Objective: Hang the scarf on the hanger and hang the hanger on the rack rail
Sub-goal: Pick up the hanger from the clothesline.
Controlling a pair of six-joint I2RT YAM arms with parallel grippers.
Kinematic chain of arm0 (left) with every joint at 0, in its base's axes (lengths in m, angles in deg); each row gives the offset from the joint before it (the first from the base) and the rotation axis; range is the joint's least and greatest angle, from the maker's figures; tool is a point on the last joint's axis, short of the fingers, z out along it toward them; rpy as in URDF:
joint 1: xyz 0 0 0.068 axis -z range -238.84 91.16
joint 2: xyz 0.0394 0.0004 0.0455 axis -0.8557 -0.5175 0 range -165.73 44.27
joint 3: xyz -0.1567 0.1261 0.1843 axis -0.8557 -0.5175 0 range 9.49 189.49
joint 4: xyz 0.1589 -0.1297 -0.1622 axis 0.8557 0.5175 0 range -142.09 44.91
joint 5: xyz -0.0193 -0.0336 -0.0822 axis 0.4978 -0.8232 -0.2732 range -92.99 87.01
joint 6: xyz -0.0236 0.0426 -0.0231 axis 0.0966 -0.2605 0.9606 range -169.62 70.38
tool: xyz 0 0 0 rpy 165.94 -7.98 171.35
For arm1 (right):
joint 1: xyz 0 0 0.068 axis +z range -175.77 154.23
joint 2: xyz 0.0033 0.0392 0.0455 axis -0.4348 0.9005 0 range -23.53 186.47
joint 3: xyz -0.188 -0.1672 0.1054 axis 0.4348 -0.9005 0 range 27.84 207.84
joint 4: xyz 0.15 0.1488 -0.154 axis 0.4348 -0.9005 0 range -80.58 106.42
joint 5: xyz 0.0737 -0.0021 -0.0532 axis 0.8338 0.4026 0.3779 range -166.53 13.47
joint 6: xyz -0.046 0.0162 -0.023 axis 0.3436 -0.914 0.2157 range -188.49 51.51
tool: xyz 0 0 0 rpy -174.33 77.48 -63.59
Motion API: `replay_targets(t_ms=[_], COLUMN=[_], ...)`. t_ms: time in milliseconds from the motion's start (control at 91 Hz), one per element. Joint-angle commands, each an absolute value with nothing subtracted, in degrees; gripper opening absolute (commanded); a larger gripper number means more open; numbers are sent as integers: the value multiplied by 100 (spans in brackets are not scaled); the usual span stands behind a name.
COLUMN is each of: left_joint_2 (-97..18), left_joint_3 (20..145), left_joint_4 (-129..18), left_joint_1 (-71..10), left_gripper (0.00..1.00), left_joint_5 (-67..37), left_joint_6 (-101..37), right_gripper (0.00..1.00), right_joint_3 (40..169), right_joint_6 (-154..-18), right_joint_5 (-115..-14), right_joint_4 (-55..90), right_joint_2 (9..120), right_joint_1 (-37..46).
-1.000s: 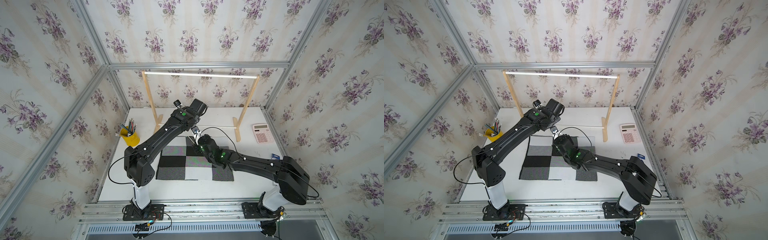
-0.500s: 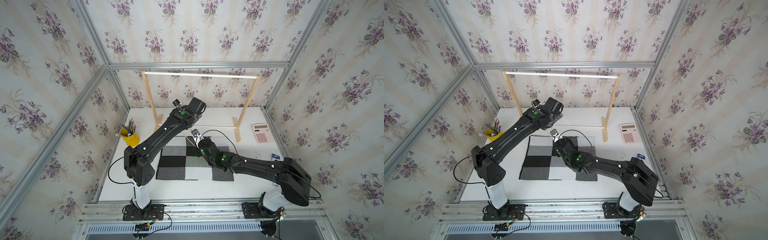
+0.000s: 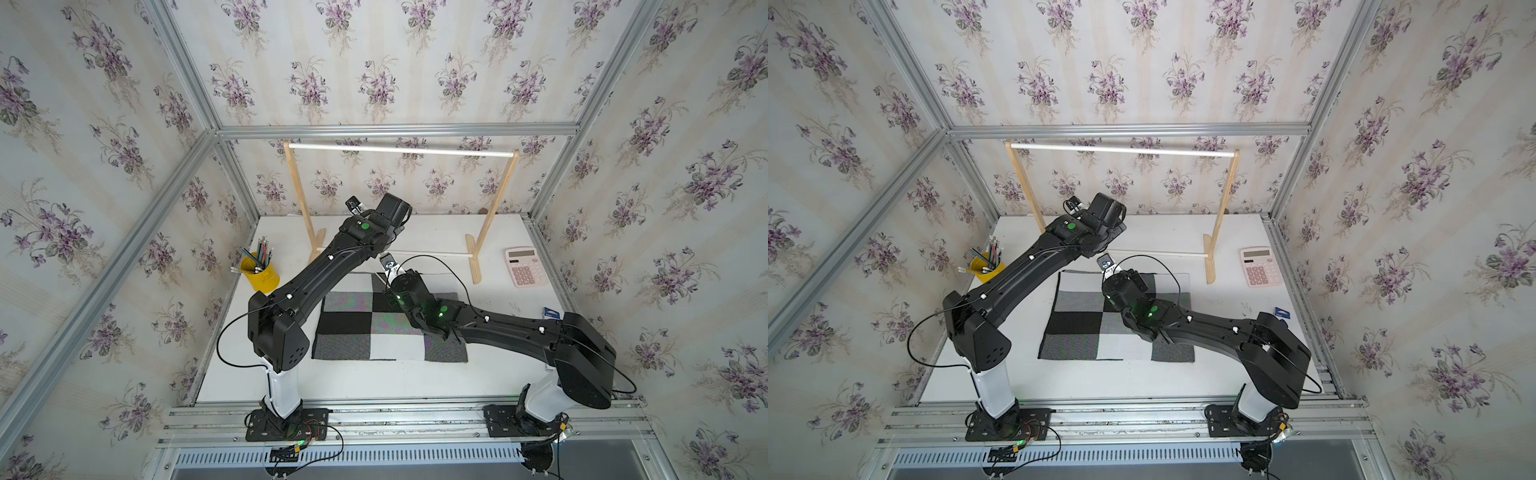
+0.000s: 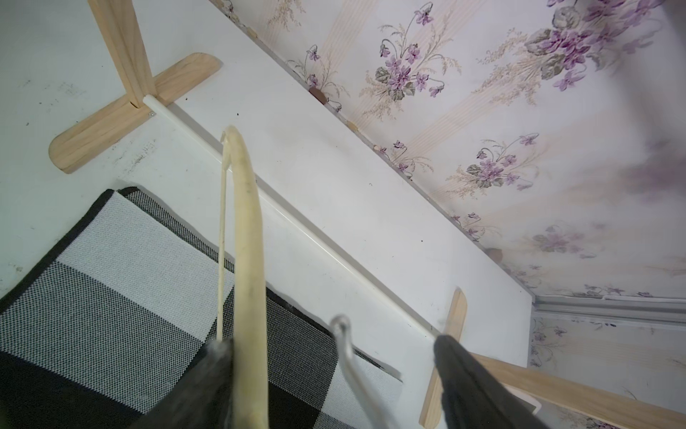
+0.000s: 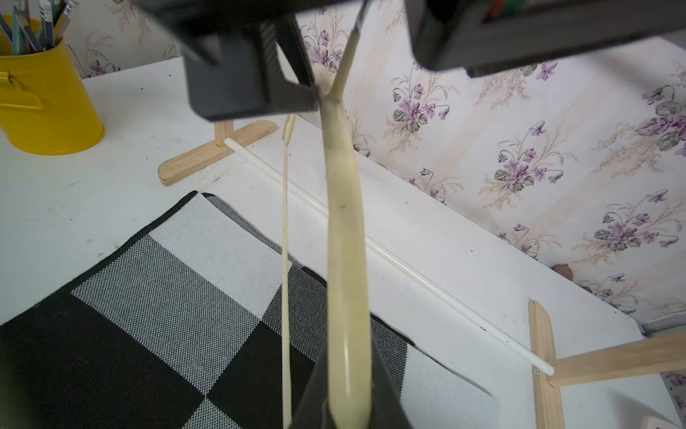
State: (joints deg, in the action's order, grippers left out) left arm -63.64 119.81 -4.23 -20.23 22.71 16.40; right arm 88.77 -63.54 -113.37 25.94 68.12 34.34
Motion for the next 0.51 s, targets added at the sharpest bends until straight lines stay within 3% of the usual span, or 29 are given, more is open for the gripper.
replay_targets(t_ms=[0,154,308,418,495], left_joint_2=[-6502,-6562,-6557,-6558,-6571], left_joint_3=[11945,11962,11971,11964,11967], left_joint_4=[-277,-287,-235,-215,-183], left_joint_1=[-2043,-2043,-2043,-2051,-2073], left_gripper=[82,75,57,27,12], left_joint_5=[2071,2043,2074,2079,2077], left_joint_6=[1631,1632,1592,1539,1528], right_gripper=[0,0,0,0,0], right_joint_3=[8984,8960,8988,8998,8996], right_joint_6=[-6340,-6314,-6288,-6286,-6278], right_joint_5=[-11494,-11511,-11497,-11478,-11478], right_joint_4=[4149,4237,4300,4330,4332], right_joint_2=[6664,6633,6621,6612,6603], right_joint_1=[3523,3567,3601,3623,3641])
